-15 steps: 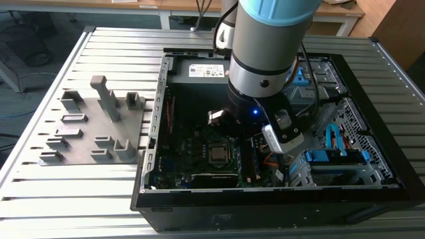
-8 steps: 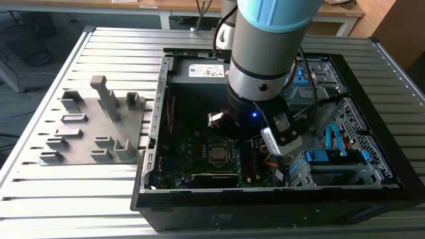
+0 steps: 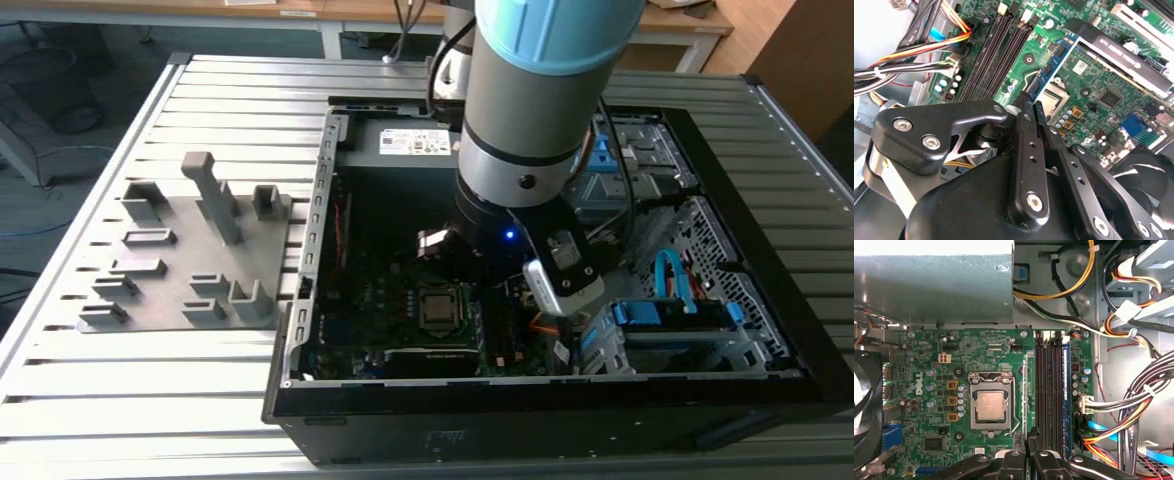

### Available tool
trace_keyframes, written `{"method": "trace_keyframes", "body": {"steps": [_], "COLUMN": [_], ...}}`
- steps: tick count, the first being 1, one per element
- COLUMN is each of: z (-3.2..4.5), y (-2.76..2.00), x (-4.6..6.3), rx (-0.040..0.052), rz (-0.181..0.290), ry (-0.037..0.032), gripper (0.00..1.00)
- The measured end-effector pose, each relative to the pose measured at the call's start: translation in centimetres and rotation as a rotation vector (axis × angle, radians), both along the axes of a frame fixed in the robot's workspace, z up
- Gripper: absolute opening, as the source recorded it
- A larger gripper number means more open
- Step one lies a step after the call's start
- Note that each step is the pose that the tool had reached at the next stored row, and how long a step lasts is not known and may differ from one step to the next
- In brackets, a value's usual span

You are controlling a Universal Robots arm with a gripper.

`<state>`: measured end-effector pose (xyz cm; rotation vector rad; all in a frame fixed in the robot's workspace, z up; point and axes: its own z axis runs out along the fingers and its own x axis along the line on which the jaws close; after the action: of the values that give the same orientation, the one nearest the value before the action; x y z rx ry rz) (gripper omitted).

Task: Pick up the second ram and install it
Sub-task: 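Insert the second ram into the second slot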

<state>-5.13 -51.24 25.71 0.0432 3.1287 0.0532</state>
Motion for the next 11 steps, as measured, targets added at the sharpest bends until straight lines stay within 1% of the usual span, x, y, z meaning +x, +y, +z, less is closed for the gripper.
{"method": "trace_keyframes", "body": {"steps": [11], "z": [-0.67], "y": [0.09], "x": [0.0], "rx": [-0.0002], "rz": [0.0], "ry": [0.0001], "gripper": [0.14]}}
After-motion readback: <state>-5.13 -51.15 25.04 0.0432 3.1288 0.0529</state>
